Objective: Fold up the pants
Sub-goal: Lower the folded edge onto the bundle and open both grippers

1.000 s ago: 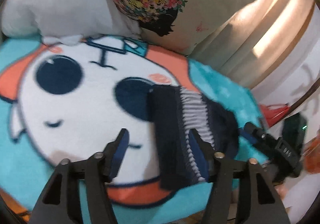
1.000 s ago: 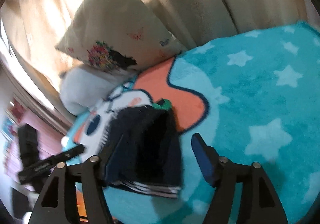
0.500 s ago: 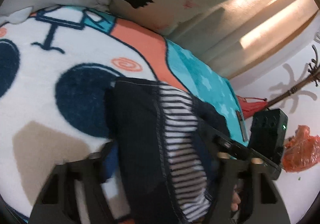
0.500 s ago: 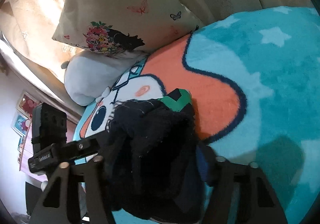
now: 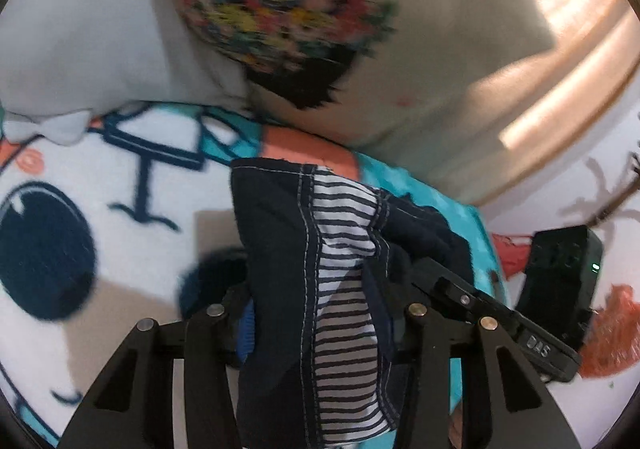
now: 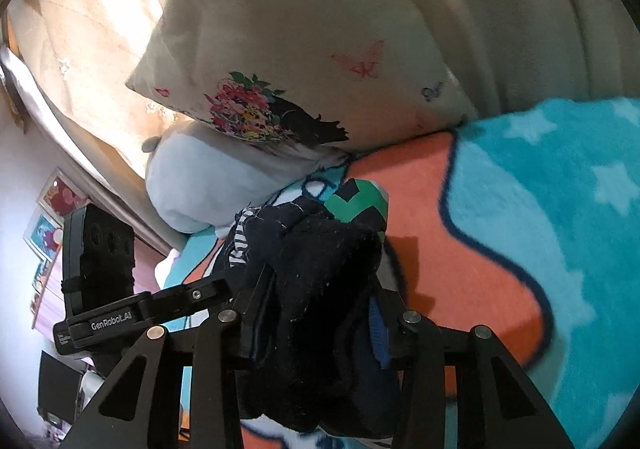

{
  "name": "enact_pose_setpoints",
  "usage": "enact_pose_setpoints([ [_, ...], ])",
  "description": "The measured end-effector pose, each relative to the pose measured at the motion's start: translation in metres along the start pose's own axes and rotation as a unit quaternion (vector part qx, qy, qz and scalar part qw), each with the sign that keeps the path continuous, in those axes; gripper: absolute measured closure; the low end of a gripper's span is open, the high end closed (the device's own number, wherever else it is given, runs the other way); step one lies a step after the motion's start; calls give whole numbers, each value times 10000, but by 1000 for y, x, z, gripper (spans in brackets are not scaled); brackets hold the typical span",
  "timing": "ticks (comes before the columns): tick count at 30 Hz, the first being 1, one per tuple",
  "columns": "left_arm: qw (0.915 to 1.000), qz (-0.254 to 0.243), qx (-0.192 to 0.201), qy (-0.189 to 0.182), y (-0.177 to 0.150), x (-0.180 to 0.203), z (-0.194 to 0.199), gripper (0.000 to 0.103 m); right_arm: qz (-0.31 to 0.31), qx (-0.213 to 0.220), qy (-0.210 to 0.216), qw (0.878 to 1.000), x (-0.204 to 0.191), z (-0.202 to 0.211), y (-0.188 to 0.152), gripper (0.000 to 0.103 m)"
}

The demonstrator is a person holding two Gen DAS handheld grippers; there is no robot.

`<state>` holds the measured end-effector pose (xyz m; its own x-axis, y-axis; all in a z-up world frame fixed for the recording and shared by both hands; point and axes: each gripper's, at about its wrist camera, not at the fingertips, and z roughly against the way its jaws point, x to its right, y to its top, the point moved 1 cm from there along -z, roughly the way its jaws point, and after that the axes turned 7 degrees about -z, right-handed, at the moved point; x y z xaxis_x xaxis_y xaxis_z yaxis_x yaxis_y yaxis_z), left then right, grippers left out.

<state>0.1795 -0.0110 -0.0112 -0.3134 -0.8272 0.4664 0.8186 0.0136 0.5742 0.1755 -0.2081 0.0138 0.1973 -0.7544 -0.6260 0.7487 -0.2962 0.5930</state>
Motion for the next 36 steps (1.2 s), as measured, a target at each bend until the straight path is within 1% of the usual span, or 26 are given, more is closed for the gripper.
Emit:
enact_pose_setpoints([
  [2,9992,-33,-68,385,0,-9,-7,58,5,-84,-143,9999,3,-19,4,56],
  [3,9983,-47,-133,561,0,-12,-11,58,-11,-127,-243,9996,6,-27,4,52],
  [4,9976,-41,-199,660,-1,-15,-14,58,-58,-200,-425,9989,12,-38,4,47],
  [5,9977,-13,-220,636,-3,-18,-13,58,-102,-248,-608,9978,18,-45,5,41],
  [6,9983,27,-197,553,-5,-19,-8,58,-203,-316,-764,9964,26,-51,4,40],
  [7,9985,32,-159,525,-8,-19,-2,58,-301,-337,-715,9964,32,-51,4,40],
  [9,9980,-51,-54,623,-14,-16,12,58,-466,-230,-553,9971,37,-39,4,39],
  [11,9964,-204,67,817,-21,-10,24,56,-409,147,-544,9976,31,-15,5,39],
  [12,9951,-303,134,929,-28,-6,30,56,-340,326,-498,9976,27,-5,5,39],
  [13,9942,-378,183,994,-33,-3,34,56,-251,531,-363,9976,20,9,4,39],
  [15,9924,-465,254,1110,-44,2,37,56,-191,743,69,9970,9,27,1,39],
  [17,9919,-470,254,1153,-56,5,37,55,-231,711,573,9956,3,33,-7,39],
  [19,9929,-438,116,1100,-65,4,30,55,-363,481,859,9945,4,20,-15,39],
  [20,9927,-412,24,1137,-68,2,25,55,-438,384,832,9948,5,11,-18,39],
  [22,9927,-363,-38,1151,-70,0,20,55,-697,200,599,9956,15,-13,-22,39],
  [24,9933,-358,31,1100,-71,2,26,55,-930,129,525,9942,28,-23,-24,39],
  [26,9919,-426,192,1181,-74,6,36,53,-990,299,484,9935,30,-15,-25,39],
  [30,9861,-515,561,1474,-84,14,57,49,-718,670,259,9948,17,14,-31,35],
  [33,9777,-634,864,1804,-93,21,71,48,-594,886,105,9942,11,31,-41,33],
  [36,9695,-710,1108,2069,-105,27,87,42,-505,1044,-123,9932,6,41,-52,32],
])
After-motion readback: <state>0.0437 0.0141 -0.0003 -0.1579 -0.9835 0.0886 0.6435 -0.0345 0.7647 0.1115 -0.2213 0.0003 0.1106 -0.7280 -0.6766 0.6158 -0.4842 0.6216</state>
